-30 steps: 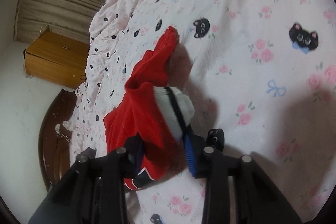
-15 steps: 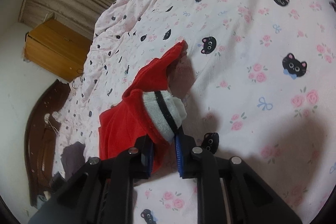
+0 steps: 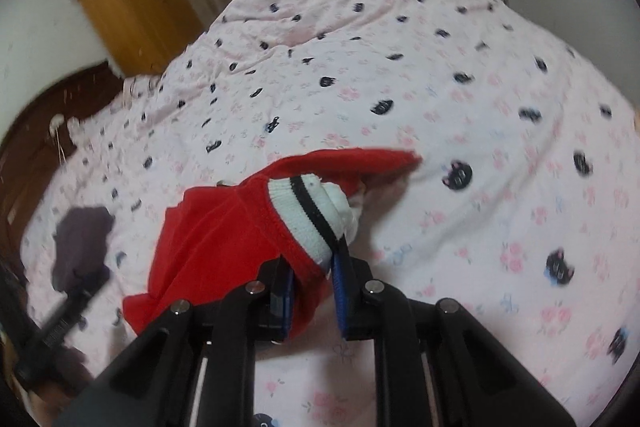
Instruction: Fold clothes
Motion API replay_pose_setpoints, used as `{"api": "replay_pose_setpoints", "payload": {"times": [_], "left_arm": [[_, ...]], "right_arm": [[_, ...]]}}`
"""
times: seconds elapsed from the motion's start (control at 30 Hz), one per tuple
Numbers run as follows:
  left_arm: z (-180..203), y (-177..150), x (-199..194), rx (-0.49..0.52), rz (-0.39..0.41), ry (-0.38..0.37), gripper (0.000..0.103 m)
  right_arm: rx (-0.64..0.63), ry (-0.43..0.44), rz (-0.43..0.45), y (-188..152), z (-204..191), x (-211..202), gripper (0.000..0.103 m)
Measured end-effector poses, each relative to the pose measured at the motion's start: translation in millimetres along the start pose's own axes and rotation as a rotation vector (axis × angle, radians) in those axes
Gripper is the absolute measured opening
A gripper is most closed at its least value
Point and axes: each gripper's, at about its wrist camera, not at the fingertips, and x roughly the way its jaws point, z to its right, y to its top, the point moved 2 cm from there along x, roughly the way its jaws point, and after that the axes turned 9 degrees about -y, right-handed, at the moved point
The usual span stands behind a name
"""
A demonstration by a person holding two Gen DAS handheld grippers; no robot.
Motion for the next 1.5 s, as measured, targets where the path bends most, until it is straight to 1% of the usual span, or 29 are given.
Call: {"api": "replay_pose_setpoints", "payload": {"times": [0.13,0.33,0.43,0.5,0.57,0.63,0.7,0.8,0.87,0.93,1.07,1.17,1.3,1.4,1.5], "left_arm": [[-35,3,-5,-0.052,-0.034,0.076,0.072],[-50,-9,10,-0.078,-0.13,0.077,0.072],[-50,-19,22,-0.058,-0.19,0.112,0.072],[-51,-26,31,-0.04,-0.226,0.144,0.072],[-55,-31,38,-0.048,-0.256,0.154,0.072],[-60,-34,41,-0.068,-0.266,0.157,0.072],[-63,-35,39,-0.08,-0.266,0.164,0.072],[-65,-34,35,-0.085,-0.256,0.161,0.072],[-66,-32,32,-0.08,-0.247,0.162,0.072],[-67,-31,31,-0.079,-0.248,0.16,0.072],[-67,-31,32,-0.077,-0.258,0.154,0.072],[-65,-33,35,-0.08,-0.268,0.14,0.072],[-60,-35,37,-0.069,-0.277,0.146,0.072],[-57,-36,39,-0.064,-0.275,0.141,0.072],[-56,-34,37,-0.082,-0.24,0.123,0.072]], "right_arm": [[-0.119,-0.022,0.006,7,-38,0,0.016],[-0.279,-0.005,0.028,5,-102,2,0.014],[-0.374,0.019,0.037,-1,-139,4,0.014],[-0.446,0.034,0.037,-10,-163,6,0.014],[-0.516,0.047,0.032,-21,-184,9,0.014],[-0.601,0.053,0.008,-40,-206,17,0.014],[-0.662,0.041,-0.016,-57,-218,25,0.014],[-0.705,0.04,-0.043,-76,-223,33,0.014],[-0.712,0.049,-0.039,-84,-221,34,0.014],[-0.706,0.054,-0.026,-85,-219,32,0.014],[-0.681,0.079,0.007,-74,-215,22,0.014],[-0.726,0.088,-0.03,-80,-220,25,0.014],[-0.784,0.098,-0.063,-102,-222,32,0.014],[-0.803,0.096,-0.094,-112,-222,44,0.019],[-0.823,0.102,-0.114,-116,-222,48,0.021]]}}
